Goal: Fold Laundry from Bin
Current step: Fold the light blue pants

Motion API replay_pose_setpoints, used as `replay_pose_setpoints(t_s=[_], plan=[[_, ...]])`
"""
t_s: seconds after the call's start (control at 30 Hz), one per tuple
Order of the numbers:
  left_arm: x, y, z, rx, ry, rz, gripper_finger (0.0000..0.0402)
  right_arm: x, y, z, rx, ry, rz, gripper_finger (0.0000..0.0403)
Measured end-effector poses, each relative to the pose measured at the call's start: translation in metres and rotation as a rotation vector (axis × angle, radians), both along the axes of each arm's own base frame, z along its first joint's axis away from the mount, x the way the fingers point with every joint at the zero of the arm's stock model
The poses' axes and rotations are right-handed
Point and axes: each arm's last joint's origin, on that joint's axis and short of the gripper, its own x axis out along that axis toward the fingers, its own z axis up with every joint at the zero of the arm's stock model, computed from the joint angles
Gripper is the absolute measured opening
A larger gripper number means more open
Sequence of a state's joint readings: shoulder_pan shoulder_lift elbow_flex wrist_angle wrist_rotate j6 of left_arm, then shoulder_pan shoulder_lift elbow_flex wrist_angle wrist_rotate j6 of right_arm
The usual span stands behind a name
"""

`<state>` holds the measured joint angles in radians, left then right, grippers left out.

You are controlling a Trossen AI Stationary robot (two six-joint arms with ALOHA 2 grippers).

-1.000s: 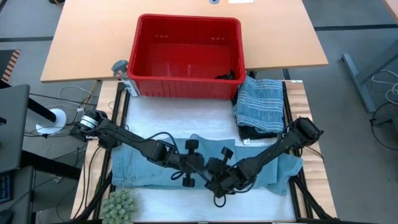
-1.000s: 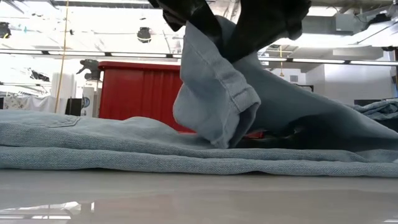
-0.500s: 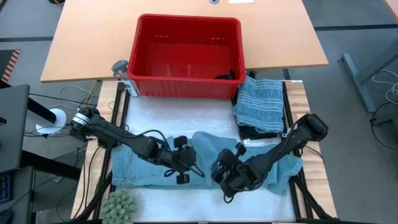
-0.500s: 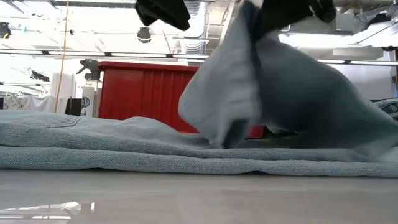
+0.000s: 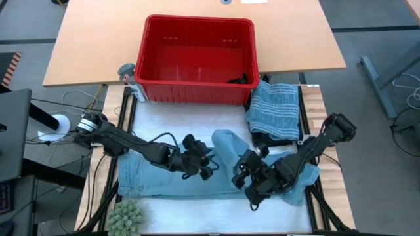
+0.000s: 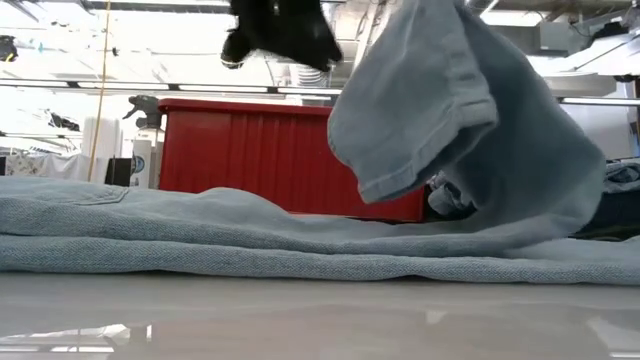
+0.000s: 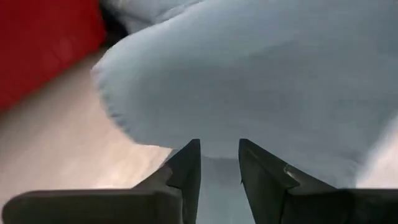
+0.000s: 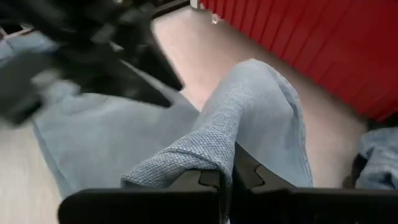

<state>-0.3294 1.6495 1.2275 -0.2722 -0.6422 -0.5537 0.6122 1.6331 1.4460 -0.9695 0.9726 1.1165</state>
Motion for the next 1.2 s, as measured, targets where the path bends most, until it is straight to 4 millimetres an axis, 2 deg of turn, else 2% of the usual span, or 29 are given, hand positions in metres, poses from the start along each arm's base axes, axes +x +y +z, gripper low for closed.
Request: replay_pose_setpoints(t_s=[0.13,0.33,0.5,0.67,0.8,0.9,1.2], plan=[[-0.001,0.008,-0.033,-0.177,-0.216,0.040,0.0117,-0.008,0.009,-0.004,0.009,0.011,0.006,0.0025],[-0.021,0.030,-0.072,-0.436,-0.355,-0.171,0.0151,-0.021,0.019,-0.003,0.020,0.010,0.021,0.0025],[-0.028,0.035,-0.074,-0.425,-0.373,-0.244,0.0204,-0.025,0.021,-0.004,0.031,0.004,0.011,0.0025],[-0.028,0.042,-0.082,-0.323,-0.317,-0.154,0.0253,-0.025,0.021,-0.004,0.020,0.004,0.011,0.0025],[-0.025,0.045,-0.075,-0.235,-0.365,-0.242,0.0259,-0.025,0.021,-0.004,0.021,0.002,0.012,0.0025],[-0.025,0.048,-0.076,-0.151,-0.338,-0.215,0.0258,-0.025,0.021,-0.004,0.019,0.003,0.014,0.0025],[-0.022,0.069,-0.079,-0.124,-0.312,-0.254,0.0257,-0.030,0.025,-0.002,0.014,-0.006,0.033,0.0025]])
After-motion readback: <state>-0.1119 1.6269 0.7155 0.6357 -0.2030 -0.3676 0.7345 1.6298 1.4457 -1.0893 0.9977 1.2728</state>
